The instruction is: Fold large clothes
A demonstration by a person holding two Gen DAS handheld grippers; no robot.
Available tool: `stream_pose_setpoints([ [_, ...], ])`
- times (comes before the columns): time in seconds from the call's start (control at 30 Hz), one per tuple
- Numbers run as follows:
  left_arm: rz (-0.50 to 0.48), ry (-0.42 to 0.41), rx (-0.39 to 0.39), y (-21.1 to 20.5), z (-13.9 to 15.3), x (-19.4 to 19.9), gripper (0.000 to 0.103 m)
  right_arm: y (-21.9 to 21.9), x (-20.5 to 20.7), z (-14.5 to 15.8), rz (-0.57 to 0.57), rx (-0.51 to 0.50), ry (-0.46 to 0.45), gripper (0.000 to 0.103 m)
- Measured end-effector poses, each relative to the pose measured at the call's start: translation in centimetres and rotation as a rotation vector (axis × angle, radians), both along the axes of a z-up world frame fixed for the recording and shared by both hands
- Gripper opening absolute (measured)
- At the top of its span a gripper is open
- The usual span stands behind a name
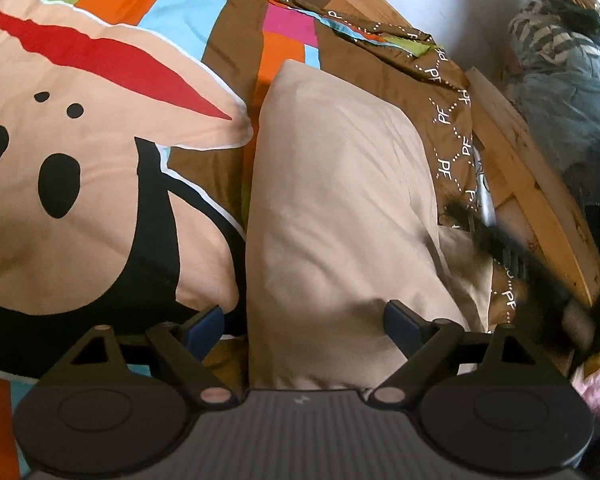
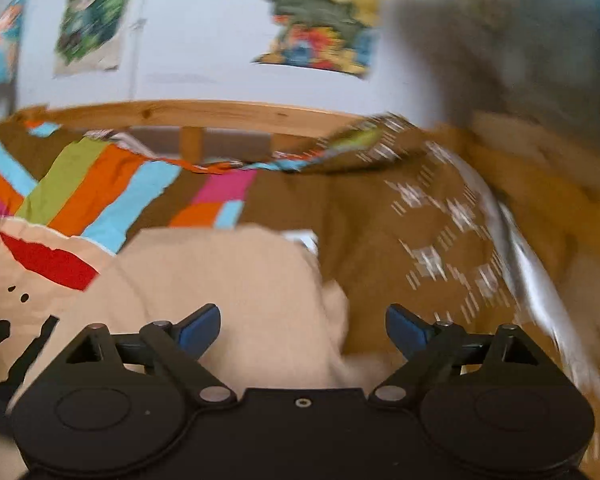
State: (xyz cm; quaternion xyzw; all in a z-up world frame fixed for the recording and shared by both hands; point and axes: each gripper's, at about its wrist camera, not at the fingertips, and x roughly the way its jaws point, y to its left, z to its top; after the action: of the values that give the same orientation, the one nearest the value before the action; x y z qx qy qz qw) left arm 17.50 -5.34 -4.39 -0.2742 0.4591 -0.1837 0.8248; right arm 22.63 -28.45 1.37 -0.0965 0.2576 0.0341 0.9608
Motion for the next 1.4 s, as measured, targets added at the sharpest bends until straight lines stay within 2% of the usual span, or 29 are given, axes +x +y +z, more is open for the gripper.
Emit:
stream_pose_setpoints([
  [0.13, -0.018, -0.012, 0.018, -0.2, 0.0, 0.0, 0.09, 3.0, 5.1, 1.1, 0.138, 0.005, 0.01, 0.091],
  [0.27, -0.028, -0.017, 0.028, -0.3, 0.0, -0.1, 0.09, 5.5, 8.5, -1.5, 0.255, -0.007, 0.214, 0.093],
  [0.33, -0.025, -0.019, 0.039, -0.3, 0.0, -0.1, 0.09, 5.2, 8.3, -3.0, 0.272, 0.02, 0.241, 0.094],
  [0.5, -0.047, -0.005, 0.03, -0.5, -0.6, 0.3, 0.09, 3.9, 6.3, -5.9, 0.238, 0.043, 0.18, 0.094],
  [0.63, -0.062, 0.01, 0.0, 0.0, -0.7, 0.5, 0.088, 3.5, 5.0, -5.5, 0.214, 0.054, 0.154, 0.094],
  [0.67, -0.07, 0.019, -0.023, 0.4, -0.6, 0.6, 0.085, 3.2, 4.4, -5.0, 0.198, 0.063, 0.154, 0.094],
  [0.73, -0.077, 0.029, -0.081, 1.3, -0.5, 0.8, 0.08, 2.5, 2.2, -3.9, 0.166, 0.099, 0.14, 0.094],
  [0.93, -0.014, -0.012, -0.168, 3.2, 0.0, 1.1, 0.082, 0.0, -5.7, -3.7, 0.093, 0.217, 0.153, 0.094],
  [1.03, -0.012, 0.005, -0.143, 2.7, -0.5, 1.3, 0.082, -1.0, -8.5, -4.8, 0.021, 0.29, 0.138, 0.094],
  [1.17, -0.021, 0.044, -0.07, 1.9, -1.3, 1.6, 0.082, 1.1, -10.3, -6.0, -0.004, 0.158, 0.063, 0.094],
  [1.4, -0.014, 0.052, -0.069, 2.1, -1.5, 1.5, 0.084, 1.0, -10.5, -6.6, -0.019, 0.174, 0.044, 0.094],
])
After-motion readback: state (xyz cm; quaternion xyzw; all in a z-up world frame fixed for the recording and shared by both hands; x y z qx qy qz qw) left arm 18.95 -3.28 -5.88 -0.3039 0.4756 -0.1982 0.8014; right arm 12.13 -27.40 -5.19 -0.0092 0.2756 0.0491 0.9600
